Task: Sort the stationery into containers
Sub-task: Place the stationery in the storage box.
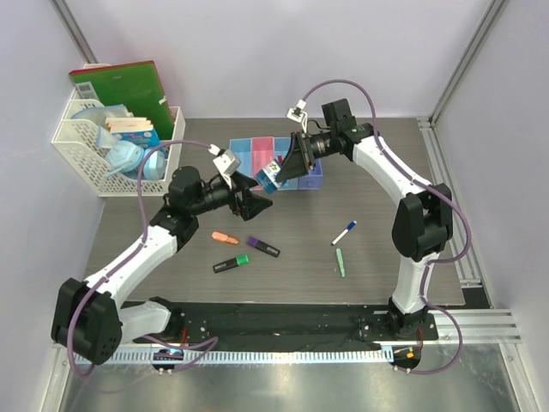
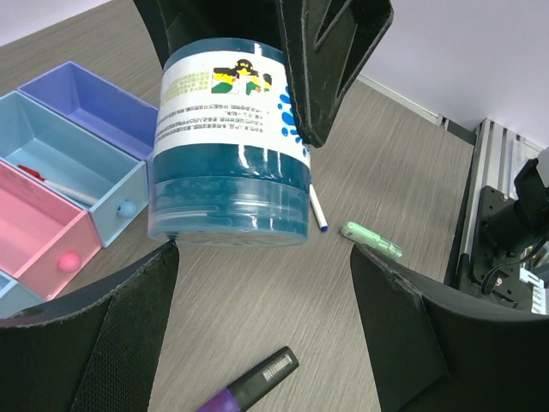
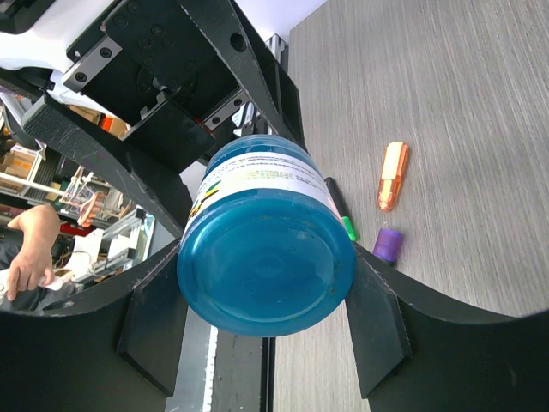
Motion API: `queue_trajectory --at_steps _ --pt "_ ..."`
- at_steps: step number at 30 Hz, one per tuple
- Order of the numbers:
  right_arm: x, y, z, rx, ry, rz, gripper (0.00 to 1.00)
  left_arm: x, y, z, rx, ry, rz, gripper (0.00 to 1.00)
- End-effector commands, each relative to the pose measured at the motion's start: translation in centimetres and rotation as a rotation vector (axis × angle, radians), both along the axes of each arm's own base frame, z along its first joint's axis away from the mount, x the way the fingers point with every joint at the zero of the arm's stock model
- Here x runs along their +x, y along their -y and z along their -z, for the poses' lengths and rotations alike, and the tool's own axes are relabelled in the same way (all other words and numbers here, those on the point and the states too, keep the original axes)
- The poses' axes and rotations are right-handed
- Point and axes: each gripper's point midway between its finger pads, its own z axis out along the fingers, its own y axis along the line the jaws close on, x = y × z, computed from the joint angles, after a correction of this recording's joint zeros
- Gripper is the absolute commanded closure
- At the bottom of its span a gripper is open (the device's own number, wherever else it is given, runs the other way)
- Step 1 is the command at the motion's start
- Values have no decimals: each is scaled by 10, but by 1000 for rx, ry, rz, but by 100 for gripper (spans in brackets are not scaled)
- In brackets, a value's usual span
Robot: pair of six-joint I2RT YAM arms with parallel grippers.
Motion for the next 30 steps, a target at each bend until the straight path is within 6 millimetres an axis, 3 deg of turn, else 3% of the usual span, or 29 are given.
queue_trajectory --at_steps 1,15,30 --pt "-30 1 -40 70 56 -67 91 2 1 -48 -35 179 -1 19" --pt "-36 5 -47 80 69 -63 92 4 1 -48 -17 183 2 18" --pt "-39 18 -59 86 120 -22 94 15 -14 -44 77 226 -88 19"
